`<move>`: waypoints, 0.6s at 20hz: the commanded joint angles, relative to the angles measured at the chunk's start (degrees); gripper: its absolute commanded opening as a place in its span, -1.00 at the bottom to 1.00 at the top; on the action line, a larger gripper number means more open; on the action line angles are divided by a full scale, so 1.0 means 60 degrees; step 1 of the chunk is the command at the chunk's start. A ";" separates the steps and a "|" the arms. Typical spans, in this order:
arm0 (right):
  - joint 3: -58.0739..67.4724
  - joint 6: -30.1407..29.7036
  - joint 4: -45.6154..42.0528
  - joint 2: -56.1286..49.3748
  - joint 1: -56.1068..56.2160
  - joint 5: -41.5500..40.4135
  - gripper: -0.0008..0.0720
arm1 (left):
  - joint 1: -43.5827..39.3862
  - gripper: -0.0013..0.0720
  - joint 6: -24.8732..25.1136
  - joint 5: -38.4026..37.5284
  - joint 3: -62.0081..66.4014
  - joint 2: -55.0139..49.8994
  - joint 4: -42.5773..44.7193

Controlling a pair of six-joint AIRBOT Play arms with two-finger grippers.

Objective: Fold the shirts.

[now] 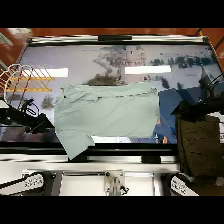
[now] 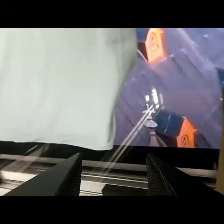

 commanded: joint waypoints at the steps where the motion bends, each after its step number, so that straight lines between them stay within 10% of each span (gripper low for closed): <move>1: -0.0284 -0.0025 0.0342 0.0095 -0.0033 -0.0397 0.42 | 0.0018 0.17 0.0324 0.0616 -0.0335 -0.0069 0.0073; 10: -0.0284 0.0339 0.0178 0.0087 -0.0033 -0.0321 0.43 | -0.0474 0.12 0.0743 0.1166 -0.0474 -0.1239 -0.0393; 12: -0.0339 0.0415 0.0091 0.0091 -0.0033 0.0098 0.74 | -0.0725 0.00 0.0743 0.1370 -0.0470 -0.1424 -0.0393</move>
